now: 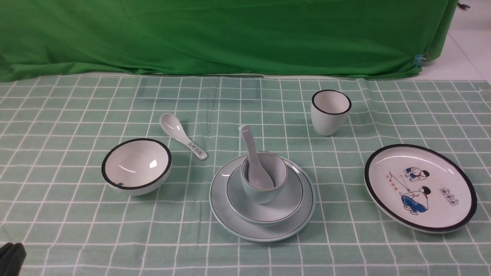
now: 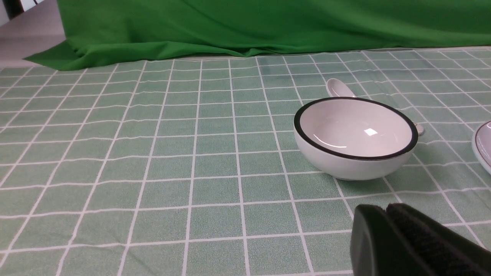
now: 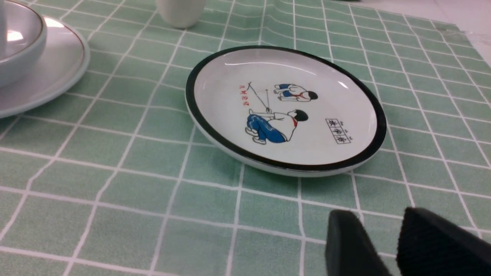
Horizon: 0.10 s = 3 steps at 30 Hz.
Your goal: Place the bowls on the plates on the blue tablecloth, put the cups on the bowls, and place the spoons in the cups.
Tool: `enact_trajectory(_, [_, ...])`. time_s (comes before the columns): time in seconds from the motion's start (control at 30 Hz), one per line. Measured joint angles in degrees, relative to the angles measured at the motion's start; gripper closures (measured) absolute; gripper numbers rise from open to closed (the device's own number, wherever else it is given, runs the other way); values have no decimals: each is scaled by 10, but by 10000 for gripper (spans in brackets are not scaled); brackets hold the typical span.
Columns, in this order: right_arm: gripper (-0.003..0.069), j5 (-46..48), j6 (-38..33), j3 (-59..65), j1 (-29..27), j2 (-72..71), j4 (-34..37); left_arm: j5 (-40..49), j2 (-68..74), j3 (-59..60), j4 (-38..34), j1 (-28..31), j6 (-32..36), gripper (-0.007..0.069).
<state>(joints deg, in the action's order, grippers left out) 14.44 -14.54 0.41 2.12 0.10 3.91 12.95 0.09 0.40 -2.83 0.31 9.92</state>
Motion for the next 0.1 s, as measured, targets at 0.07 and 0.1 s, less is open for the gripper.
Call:
enact_trajectory(0.07, [417,0,0,0,0,0,0,0,0,0,0,0,0,607])
enact_trajectory(0.1, [417,0,0,0,0,0,0,0,0,0,0,0,0,607])
